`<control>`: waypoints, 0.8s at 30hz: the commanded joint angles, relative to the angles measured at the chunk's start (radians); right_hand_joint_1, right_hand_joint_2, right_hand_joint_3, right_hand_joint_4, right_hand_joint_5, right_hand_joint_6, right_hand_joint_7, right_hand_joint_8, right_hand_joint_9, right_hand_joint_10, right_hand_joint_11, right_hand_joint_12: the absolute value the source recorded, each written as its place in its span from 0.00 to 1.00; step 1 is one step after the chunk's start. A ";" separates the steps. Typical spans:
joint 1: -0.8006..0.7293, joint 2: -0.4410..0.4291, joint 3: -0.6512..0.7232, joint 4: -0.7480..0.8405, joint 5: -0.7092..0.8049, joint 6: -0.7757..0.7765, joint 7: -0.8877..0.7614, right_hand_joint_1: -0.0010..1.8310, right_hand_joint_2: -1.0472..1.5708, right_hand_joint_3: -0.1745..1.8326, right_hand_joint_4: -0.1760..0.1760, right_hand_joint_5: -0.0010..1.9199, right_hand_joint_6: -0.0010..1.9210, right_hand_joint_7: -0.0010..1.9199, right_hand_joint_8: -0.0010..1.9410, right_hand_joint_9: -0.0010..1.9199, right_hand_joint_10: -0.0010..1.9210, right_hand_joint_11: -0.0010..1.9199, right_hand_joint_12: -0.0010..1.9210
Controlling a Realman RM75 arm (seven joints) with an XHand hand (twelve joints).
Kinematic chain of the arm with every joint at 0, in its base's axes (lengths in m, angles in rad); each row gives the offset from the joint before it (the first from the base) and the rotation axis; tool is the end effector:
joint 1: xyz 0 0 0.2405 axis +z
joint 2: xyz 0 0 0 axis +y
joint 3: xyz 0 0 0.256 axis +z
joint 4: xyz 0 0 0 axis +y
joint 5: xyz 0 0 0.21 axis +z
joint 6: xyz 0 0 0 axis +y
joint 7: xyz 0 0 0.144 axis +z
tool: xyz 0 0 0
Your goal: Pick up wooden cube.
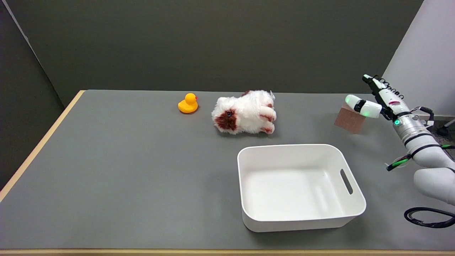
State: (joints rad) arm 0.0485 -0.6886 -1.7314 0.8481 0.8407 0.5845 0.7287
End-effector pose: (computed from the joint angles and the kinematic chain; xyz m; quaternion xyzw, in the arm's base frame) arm -0.2516 -0.3010 0.5845 0.5436 -0.1153 0.2386 0.7964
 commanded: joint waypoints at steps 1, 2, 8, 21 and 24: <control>0.068 -0.003 -0.039 -0.142 -0.050 -0.046 -0.025 0.16 0.57 0.55 0.56 0.01 0.09 0.00 0.05 0.00 0.16 0.00 0.40; 0.082 -0.003 -0.059 -0.151 -0.055 -0.046 -0.022 0.17 0.57 0.55 0.56 0.01 0.09 0.00 0.05 0.00 0.15 0.00 0.40; 0.139 -0.016 -0.121 -0.195 -0.058 -0.051 -0.021 0.17 0.57 0.55 0.57 0.01 0.09 0.00 0.05 0.00 0.15 0.00 0.40; 0.189 -0.026 -0.187 -0.193 -0.058 -0.071 -0.021 0.15 0.57 0.55 0.58 0.01 0.10 0.00 0.06 0.00 0.16 0.00 0.41; 0.190 -0.028 -0.192 -0.196 -0.057 -0.075 -0.021 0.16 0.57 0.55 0.58 0.01 0.10 0.01 0.06 0.00 0.16 0.00 0.41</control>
State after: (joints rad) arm 0.1810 -0.7037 -1.8545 0.6886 0.7909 0.5341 0.7096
